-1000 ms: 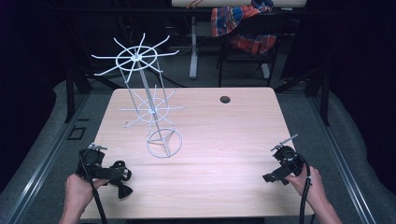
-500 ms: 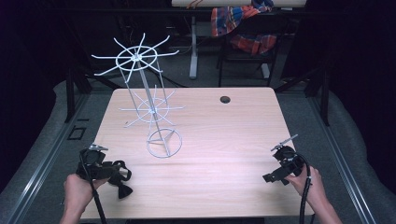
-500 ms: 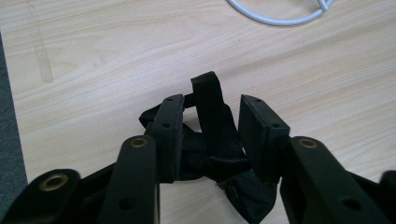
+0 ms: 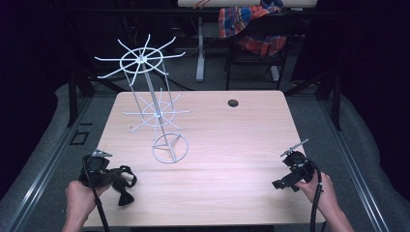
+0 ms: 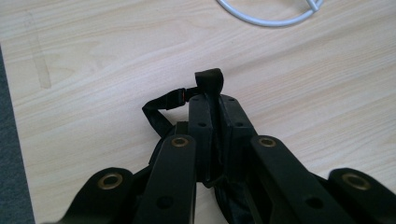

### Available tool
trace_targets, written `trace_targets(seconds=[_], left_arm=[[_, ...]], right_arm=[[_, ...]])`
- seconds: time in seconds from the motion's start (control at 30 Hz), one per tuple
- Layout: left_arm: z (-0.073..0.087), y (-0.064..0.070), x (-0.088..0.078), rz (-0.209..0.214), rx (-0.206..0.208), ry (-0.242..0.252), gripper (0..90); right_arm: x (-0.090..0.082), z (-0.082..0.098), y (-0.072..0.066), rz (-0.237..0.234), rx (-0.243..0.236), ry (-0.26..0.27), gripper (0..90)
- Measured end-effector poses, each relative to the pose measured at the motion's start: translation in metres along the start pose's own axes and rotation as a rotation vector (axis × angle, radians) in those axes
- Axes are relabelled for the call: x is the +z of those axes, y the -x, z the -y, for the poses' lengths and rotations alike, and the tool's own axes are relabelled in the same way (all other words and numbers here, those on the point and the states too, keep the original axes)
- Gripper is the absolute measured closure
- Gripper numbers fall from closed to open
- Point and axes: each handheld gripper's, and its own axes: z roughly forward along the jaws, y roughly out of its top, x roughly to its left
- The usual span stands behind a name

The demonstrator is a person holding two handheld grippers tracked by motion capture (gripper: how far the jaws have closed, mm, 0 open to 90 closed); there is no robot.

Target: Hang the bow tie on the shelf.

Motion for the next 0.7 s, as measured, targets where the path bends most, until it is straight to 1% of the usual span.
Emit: trace_targets(seconds=[0.03, 0.13, 0.17, 0.2, 0.27, 0.3, 0.4, 0.43, 0.47, 0.5, 0.53, 0.6, 0.67, 0.7], left_arm=[[0.000, 0.000, -0.002, 0.000, 0.000, 0.008, 85.4], [0.000, 0.001, -0.006, -0.002, -0.003, 0.030, 85.7], [-0.001, 0.001, -0.007, 0.001, -0.003, 0.033, 85.8], [-0.001, 0.001, -0.008, -0.001, -0.002, 0.038, 85.8], [-0.001, 0.001, -0.011, 0.000, 0.000, 0.048, 85.9], [-0.001, 0.001, -0.013, 0.006, 0.003, 0.045, 86.0], [-0.002, 0.002, -0.016, 0.001, -0.001, 0.071, 86.1], [-0.003, 0.002, -0.018, 0.006, 0.004, 0.061, 86.1], [-0.003, 0.003, -0.019, 0.003, 0.000, 0.076, 86.1], [-0.003, 0.003, -0.020, 0.004, -0.001, 0.076, 86.1], [-0.004, 0.003, -0.021, 0.004, 0.001, 0.073, 86.1], [-0.005, 0.003, -0.023, -0.002, 0.004, 0.084, 86.2], [-0.006, 0.004, -0.026, -0.007, 0.001, 0.094, 86.3], [-0.007, 0.003, -0.029, -0.005, 0.001, 0.102, 86.3]], right_arm=[[0.001, 0.001, -0.001, 0.001, 0.019, 0.020, 2.2], [0.000, 0.000, 0.000, -0.002, 0.001, 0.003, 2.2], [0.000, 0.000, 0.000, -0.001, 0.001, 0.005, 2.2], [-0.001, 0.000, 0.001, 0.009, -0.006, -0.002, 2.2], [-0.001, 0.000, 0.001, 0.017, -0.007, -0.002, 2.2], [-0.001, 0.000, 0.001, 0.016, -0.010, -0.005, 2.2], [-0.001, 0.000, 0.001, 0.010, -0.006, 0.002, 2.2], [-0.002, 0.000, 0.001, 0.010, 0.000, -0.005, 2.2], [-0.002, 0.000, 0.001, 0.016, -0.004, -0.010, 2.2], [-0.002, 0.000, 0.002, 0.019, -0.008, -0.015, 2.2], [-0.002, 0.000, 0.001, 0.013, -0.001, -0.008, 2.2], [-0.002, 0.000, 0.001, -0.004, 0.011, 0.002, 2.2], [-0.002, 0.001, 0.000, 0.002, 0.016, 0.011, 2.2], [-0.002, 0.001, 0.000, 0.017, 0.008, 0.008, 2.1]])
